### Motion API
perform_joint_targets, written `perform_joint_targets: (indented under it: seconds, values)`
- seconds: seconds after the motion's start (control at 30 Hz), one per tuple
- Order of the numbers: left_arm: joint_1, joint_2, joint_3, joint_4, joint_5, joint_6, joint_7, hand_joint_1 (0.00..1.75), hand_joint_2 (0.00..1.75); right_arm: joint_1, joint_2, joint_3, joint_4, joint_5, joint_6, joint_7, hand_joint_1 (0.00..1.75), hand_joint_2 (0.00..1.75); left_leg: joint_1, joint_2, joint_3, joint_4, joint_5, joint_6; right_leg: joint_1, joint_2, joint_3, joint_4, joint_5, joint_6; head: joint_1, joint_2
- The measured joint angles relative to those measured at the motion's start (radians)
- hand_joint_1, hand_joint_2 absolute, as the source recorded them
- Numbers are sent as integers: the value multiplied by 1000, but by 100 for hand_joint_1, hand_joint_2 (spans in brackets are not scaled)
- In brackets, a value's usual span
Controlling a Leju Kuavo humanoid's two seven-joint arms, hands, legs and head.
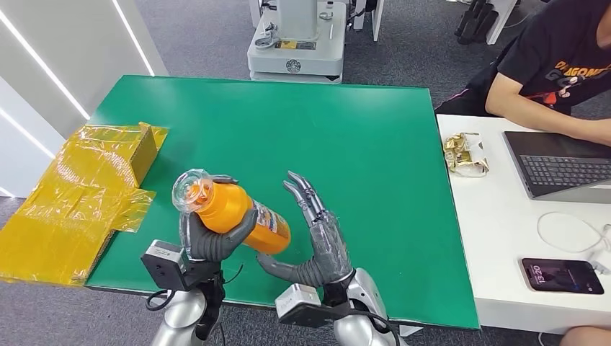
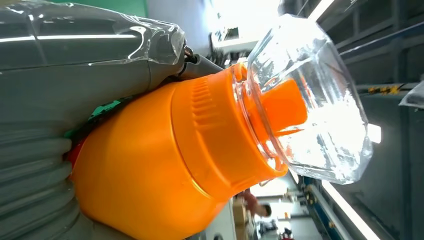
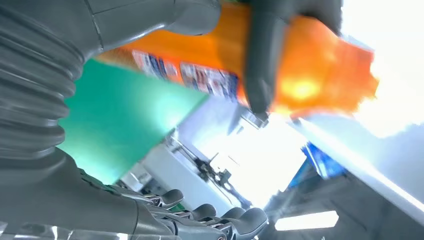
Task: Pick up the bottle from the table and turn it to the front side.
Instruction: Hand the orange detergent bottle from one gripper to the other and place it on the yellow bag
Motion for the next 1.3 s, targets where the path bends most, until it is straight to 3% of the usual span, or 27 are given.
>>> perform_joint_targets:
  seconds: [0.3, 0.4, 0.5, 0.67, 0.8, 0.97, 1.3]
  values:
    - [17, 57, 41, -36, -239, 148, 21, 175, 175, 66, -4, 0, -143, -30, -21, -19, 0, 175, 0, 0, 0, 0, 0, 0, 0, 0, 0, 0, 0, 0, 0, 0]
    - [15, 86, 53, -40, -408, 240, 86, 175, 175, 80, -8, 0, -163, -31, -22, -21, 0, 175, 0, 0, 0, 0, 0, 0, 0, 0, 0, 0, 0, 0, 0, 0]
    - [-1, 139, 61, -36, -647, 299, 205, 175, 175, 91, -14, -3, -174, -41, -21, -24, 0, 175, 0, 0, 0, 0, 0, 0, 0, 0, 0, 0, 0, 0, 0, 0]
    - [-82, 285, 61, 59, -1007, 291, 367, 175, 175, 94, -30, -5, -190, -83, -8, -42, 0, 175, 1, 1, 1, 0, 1, -2, 1, 1, 0, 1, 0, -1, 0, 0]
    - [-135, 373, 55, 152, -1094, 302, 399, 175, 175, 93, -42, -5, -198, -93, 0, -46, 0, 175, 1, 2, 1, 0, 2, -2, 1, 2, -1, 2, 1, -1, 0, 0]
    - [-197, 444, 12, 256, -1170, 264, 443, 175, 175, 94, -52, -5, -204, -105, -6, -47, 0, 175, 1, 2, 1, 0, 2, -2, 1, 2, -1, 1, 1, -1, 0, 0]
    - [-397, 541, -95, 628, -1325, 230, 525, 175, 175, 97, -77, -5, -237, -144, -32, -60, 0, 175, 1, 3, 1, 0, 2, -3, 1, 4, -2, 2, 1, -2, 0, 0]
